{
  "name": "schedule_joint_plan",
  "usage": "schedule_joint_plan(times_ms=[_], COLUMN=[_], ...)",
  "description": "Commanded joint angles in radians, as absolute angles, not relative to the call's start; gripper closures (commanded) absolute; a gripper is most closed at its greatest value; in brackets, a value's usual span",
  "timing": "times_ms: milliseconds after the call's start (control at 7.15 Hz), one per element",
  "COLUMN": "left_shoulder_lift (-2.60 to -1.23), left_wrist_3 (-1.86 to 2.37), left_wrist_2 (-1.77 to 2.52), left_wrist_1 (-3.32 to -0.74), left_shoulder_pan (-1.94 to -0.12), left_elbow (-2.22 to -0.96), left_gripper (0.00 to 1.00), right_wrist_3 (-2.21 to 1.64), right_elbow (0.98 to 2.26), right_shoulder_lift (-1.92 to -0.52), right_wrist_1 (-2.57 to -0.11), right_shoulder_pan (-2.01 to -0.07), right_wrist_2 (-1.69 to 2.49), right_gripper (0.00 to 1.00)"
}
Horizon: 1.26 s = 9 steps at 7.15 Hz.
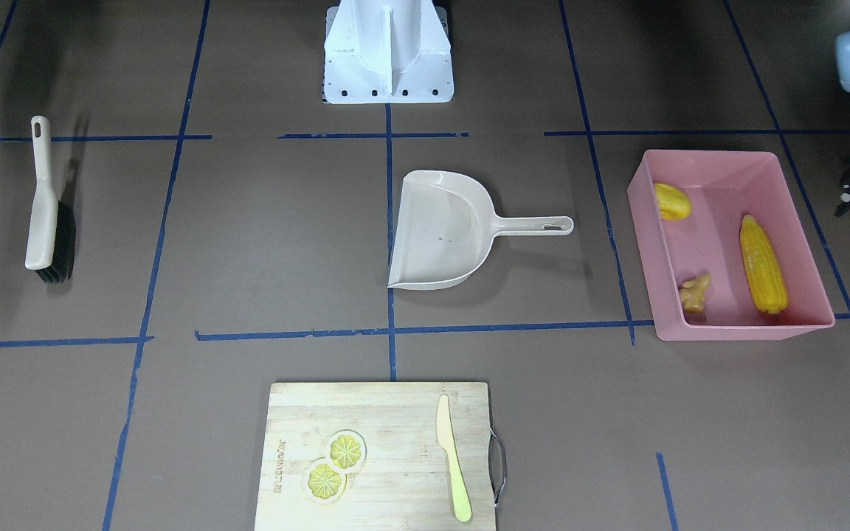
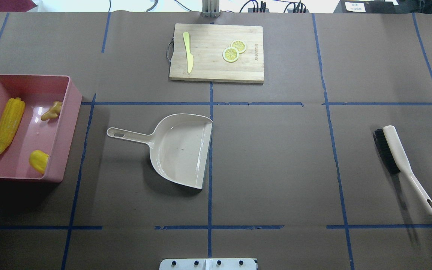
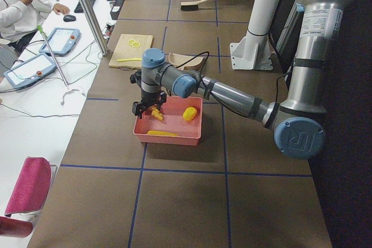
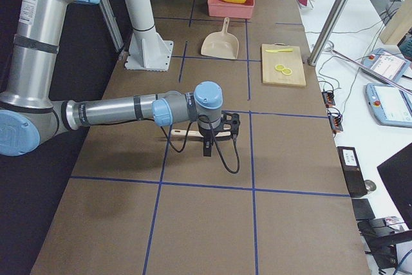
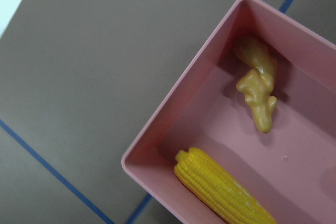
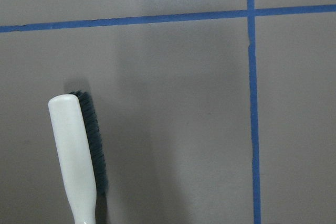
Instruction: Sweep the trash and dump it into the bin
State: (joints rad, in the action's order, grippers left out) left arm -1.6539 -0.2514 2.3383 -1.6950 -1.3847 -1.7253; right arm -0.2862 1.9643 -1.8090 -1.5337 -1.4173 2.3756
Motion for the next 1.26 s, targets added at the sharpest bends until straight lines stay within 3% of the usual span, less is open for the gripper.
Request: schedule_joint_plan(times_ms=[0, 420, 839, 1119], left_shoulder_lift=[-1.667, -1.532, -1.633, -1.596], left_wrist_3=[-0.044, -0.038, -0.040, -0.108], left_wrist_2=[2.399, 2.427, 2.392, 2.394], left_wrist_1=[-1.657, -1.651, -1.415, -1.388], left_shoulder_pan=[-1.445, -1.502, -1.534, -1.537], left_elbow=[-1.681, -1.771, -1.782, -1.764], left_gripper=[0.01, 0.00, 0.00, 0.00], right_wrist_3=[-0.148, -0.071, 0.113, 0.136], right_elbow=[1.962, 1.915, 1.740, 1.671], right_shoulder_lift=[-1.761, -1.737, -1.640, -1.560], right_wrist_1=[-1.672, -1.681, -1.710, -1.729], right_shoulder_pan=[-1.480, -1.534, -1.568, -1.575], right_wrist_2=[2.373, 2.376, 2.384, 2.378], right_gripper=[0.00, 0.00, 0.00, 0.00])
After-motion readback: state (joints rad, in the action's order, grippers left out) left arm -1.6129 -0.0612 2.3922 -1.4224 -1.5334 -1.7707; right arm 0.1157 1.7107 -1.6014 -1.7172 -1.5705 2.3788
